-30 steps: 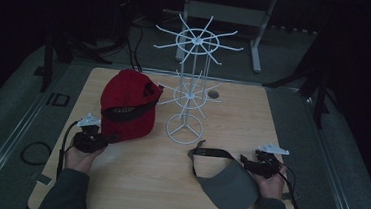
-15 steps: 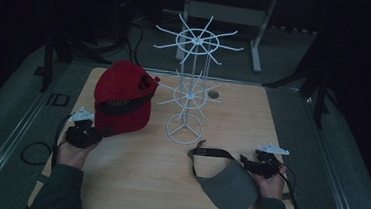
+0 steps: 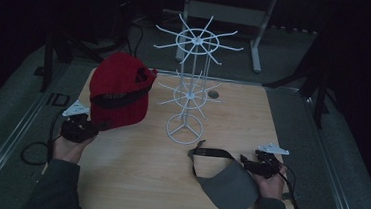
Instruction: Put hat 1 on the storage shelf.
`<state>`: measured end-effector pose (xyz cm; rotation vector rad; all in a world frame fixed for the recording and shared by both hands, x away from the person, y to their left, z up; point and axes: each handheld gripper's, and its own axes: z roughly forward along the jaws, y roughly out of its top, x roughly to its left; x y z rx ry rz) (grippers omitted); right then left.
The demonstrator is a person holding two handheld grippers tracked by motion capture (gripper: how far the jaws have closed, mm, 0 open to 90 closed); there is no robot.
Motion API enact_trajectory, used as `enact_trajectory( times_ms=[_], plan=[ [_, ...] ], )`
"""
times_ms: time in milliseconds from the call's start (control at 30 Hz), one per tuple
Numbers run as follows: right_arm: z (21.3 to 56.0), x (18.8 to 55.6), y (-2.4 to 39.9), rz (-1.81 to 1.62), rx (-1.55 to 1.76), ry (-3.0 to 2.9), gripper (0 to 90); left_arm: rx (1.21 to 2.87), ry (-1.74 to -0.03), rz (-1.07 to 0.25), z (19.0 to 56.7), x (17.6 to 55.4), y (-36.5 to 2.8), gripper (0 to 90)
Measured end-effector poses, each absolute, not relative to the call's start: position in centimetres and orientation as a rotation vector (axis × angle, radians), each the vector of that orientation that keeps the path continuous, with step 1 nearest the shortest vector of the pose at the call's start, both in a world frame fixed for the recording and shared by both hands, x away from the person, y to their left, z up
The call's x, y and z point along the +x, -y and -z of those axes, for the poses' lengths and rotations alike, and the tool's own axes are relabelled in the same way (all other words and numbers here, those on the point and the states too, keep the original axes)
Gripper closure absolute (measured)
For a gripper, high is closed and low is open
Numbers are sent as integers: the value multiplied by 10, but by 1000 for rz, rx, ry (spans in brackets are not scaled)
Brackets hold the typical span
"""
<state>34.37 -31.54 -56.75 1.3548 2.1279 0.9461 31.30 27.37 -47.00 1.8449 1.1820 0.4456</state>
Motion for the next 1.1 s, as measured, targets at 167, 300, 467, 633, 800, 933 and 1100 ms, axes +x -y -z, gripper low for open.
enact_trajectory(
  times_ms=[167,300,467,633,800,933,1100],
  plan=[
    [567,344,315,-946,1355,-2128,294,1809,-1173,-460,462,314,-278,859],
    [567,344,315,-946,1355,-2128,294,1803,-1166,-477,455,314,-280,860],
    [567,344,315,-946,1355,-2128,294,1796,-1160,-488,450,315,-283,859],
    [567,344,315,-946,1355,-2128,294,1786,-1158,-496,446,316,-285,859],
    [567,344,315,-946,1355,-2128,294,1782,-1146,-511,439,316,-286,859],
    [567,344,315,-946,1356,-2128,294,1775,-1135,-522,434,316,-286,859],
    [567,344,315,-946,1355,-2128,294,1754,-1124,-528,428,316,-286,859]
  ],
)
